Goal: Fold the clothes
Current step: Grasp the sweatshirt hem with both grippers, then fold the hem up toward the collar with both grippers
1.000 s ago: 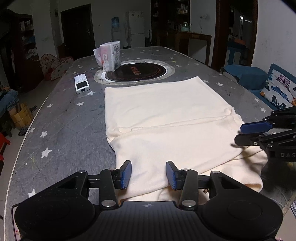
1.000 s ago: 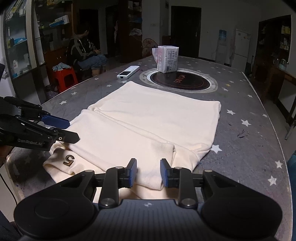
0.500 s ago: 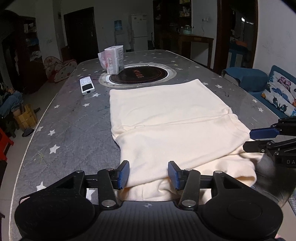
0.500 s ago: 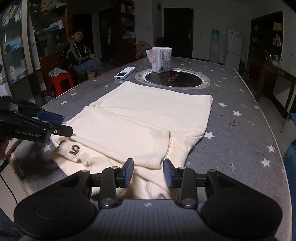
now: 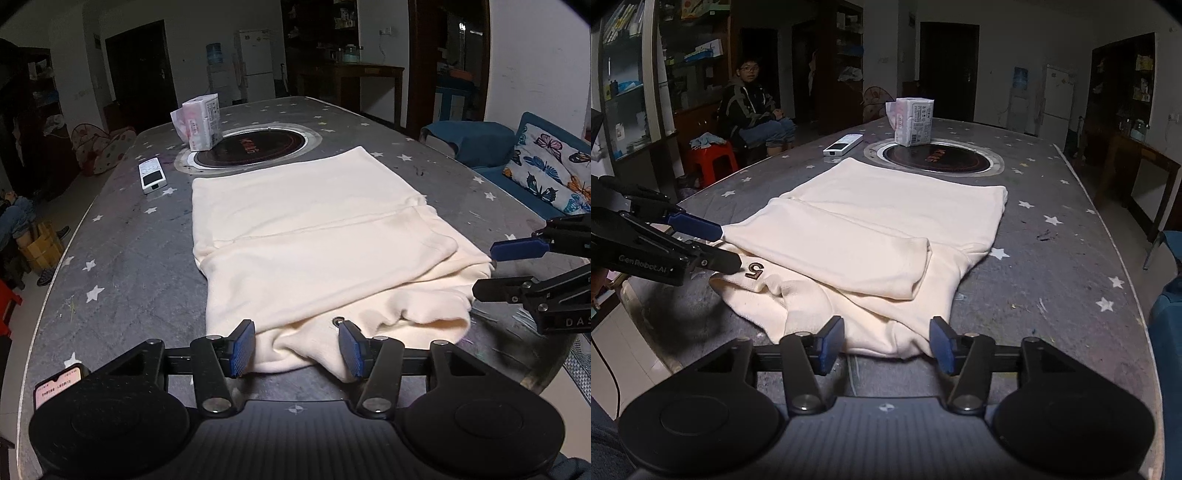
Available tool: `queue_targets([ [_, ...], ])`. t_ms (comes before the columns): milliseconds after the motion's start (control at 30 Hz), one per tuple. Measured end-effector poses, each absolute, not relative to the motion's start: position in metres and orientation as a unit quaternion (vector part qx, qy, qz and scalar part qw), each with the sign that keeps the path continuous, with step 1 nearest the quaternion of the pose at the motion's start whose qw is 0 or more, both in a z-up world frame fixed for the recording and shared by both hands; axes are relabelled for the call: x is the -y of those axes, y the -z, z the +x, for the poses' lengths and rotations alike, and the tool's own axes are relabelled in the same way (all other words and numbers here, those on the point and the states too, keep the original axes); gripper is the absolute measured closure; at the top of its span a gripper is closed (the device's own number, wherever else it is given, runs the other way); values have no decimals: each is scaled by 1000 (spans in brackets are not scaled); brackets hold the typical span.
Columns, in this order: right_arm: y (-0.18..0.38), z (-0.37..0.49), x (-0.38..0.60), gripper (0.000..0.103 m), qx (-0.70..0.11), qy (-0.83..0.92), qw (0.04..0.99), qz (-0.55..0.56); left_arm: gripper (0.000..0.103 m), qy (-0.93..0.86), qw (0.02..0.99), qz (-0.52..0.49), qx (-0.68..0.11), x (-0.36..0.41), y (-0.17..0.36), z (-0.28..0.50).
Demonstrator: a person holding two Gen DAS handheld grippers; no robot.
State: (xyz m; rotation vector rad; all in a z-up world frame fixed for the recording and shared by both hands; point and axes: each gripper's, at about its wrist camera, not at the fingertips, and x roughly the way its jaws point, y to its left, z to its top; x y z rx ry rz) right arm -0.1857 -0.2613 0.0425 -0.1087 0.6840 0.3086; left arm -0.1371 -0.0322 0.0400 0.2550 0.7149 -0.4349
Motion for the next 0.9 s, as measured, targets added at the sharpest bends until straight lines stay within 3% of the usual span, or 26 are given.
queue_targets([
  [400,-49,-203,256,36,-325,-142,933,-63,47,213,903,127,-351,33,-38,-151],
  [733,-50,-212,251,25,-323,-140,933,-77,37,218,902,127,-351,33,-36,-161],
  [900,-47,-221,248,24,-322,-144,932,-86,37,215,901,129,-353,34,-35,-166],
])
